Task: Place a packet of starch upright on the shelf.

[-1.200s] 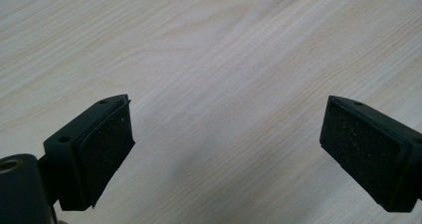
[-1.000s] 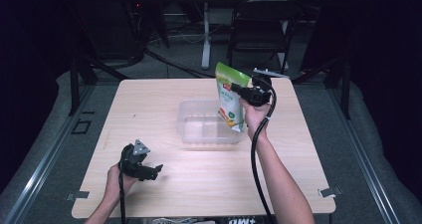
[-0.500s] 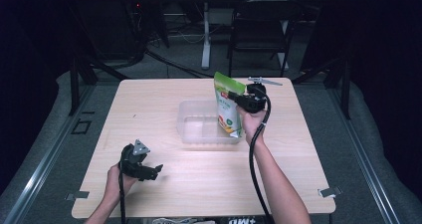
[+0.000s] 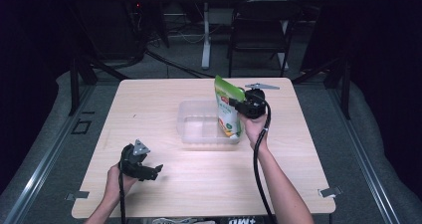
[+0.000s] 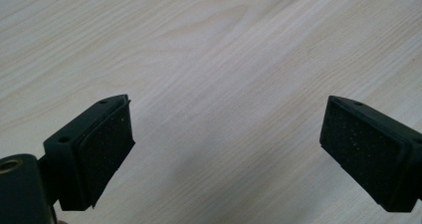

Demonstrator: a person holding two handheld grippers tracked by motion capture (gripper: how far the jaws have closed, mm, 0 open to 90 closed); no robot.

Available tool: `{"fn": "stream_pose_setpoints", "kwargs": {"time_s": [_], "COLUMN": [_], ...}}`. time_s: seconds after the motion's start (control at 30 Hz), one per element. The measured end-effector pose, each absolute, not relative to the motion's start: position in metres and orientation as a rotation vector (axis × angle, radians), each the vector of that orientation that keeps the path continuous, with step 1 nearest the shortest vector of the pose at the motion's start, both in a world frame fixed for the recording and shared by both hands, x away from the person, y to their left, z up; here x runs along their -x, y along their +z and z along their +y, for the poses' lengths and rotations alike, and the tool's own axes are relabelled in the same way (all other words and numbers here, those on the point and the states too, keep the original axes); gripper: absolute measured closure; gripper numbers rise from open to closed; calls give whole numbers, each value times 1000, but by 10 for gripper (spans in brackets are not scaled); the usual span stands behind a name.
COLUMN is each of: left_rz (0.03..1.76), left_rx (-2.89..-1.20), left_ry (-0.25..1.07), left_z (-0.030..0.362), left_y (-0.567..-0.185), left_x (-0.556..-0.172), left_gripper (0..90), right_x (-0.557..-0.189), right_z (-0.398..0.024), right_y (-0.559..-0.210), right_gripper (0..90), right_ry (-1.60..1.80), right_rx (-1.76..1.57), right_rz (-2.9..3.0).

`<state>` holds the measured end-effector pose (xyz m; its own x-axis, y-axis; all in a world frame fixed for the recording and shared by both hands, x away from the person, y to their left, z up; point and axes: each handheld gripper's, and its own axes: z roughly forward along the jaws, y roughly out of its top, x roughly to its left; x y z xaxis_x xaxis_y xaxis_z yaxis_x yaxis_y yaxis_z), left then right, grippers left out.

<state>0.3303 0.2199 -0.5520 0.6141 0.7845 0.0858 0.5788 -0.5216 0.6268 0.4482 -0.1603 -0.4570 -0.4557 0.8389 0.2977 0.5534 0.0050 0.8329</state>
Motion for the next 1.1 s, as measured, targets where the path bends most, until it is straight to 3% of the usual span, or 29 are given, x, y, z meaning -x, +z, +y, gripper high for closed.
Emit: {"fn": "stream_pose_setpoints", "kwargs": {"time_s": [0.57,0.83,0.93,1.1], "left_rz": [1070,1071,1070,1073], "left_rx": [-2287,-2286,-2286,-2287], "left_ry": [489,488,491,489], "left_z": [219,219,219,219], "left_y": [-552,-552,-552,-552], "left_x": [-330,-330,-330,-330], "left_gripper": [62,62,62,62], "right_x": [-431,-428,-424,-418], "right_z": [-172,-185,-193,-201], "right_y": [-467,-465,-460,-453], "right_gripper": [879,740,604,481], "right_ry": [1303,1345,1354,1355], "right_rx": [-1423,-1463,-1467,-1460], "right_rz": [1994,1967,1956,1964]}}
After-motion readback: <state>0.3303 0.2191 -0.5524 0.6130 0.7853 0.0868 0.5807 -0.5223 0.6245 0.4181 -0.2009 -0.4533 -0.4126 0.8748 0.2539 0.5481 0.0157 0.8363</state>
